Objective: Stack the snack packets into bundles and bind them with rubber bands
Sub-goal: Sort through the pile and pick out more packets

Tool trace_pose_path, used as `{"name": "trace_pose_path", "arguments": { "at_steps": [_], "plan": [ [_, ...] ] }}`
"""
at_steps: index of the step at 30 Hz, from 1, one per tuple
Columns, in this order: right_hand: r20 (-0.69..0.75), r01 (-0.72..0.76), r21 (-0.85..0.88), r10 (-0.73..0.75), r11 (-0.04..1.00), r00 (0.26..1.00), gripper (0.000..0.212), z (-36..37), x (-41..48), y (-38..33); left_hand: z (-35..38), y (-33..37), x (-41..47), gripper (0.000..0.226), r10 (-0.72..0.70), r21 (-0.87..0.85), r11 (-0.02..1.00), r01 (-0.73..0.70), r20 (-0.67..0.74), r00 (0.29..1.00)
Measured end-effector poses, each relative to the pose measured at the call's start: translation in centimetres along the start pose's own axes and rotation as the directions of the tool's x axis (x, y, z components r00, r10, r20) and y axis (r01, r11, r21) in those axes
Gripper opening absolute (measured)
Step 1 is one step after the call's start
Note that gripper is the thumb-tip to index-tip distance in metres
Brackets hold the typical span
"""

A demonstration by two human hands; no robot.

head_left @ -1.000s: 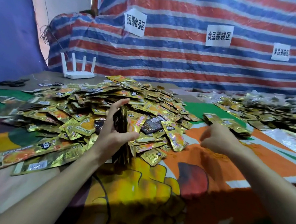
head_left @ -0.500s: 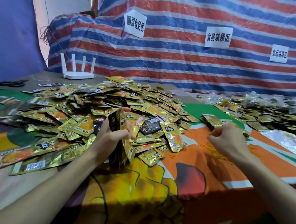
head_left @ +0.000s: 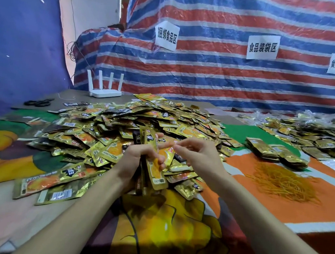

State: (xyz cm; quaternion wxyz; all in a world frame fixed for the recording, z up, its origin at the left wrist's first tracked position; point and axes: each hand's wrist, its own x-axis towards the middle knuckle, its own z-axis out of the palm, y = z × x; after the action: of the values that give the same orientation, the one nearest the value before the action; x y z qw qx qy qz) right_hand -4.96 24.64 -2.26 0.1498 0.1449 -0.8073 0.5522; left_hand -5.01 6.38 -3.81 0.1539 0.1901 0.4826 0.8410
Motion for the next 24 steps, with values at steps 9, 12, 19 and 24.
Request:
{"name": "trace_pose_path", "arguments": {
  "at_steps": [9,12,19,24],
  "plan": [
    [0.008,-0.062,-0.001,0.062,0.998,0.998,0.018,2.3,0.7,1.0,0.1,0.1,0.3,0.059,-0.084,0.069,0.993,0.1,-0.2,0.976],
    [0.17,-0.303,0.37,0.257,0.878,0.951,0.016,2.0,1.0,1.5,0.3,0.7,0.0,0.055,-0.103,-0.164,0.982,0.099,-0.019,0.994],
    [0.35,-0.364,0.864,0.105,0.349,0.931,0.018,0.7,0.7,0.7,0.0,1.0,-0.1,0.062,-0.079,-0.234,0.966,0.114,0.154,0.985],
    [0.274,-0.287,0.924,0.087,0.254,0.958,0.032,1.5,0.7,0.6,-0.3,0.9,0.3,0.074,-0.048,-0.248,0.964,0.093,0.183,0.982]
  ]
}}
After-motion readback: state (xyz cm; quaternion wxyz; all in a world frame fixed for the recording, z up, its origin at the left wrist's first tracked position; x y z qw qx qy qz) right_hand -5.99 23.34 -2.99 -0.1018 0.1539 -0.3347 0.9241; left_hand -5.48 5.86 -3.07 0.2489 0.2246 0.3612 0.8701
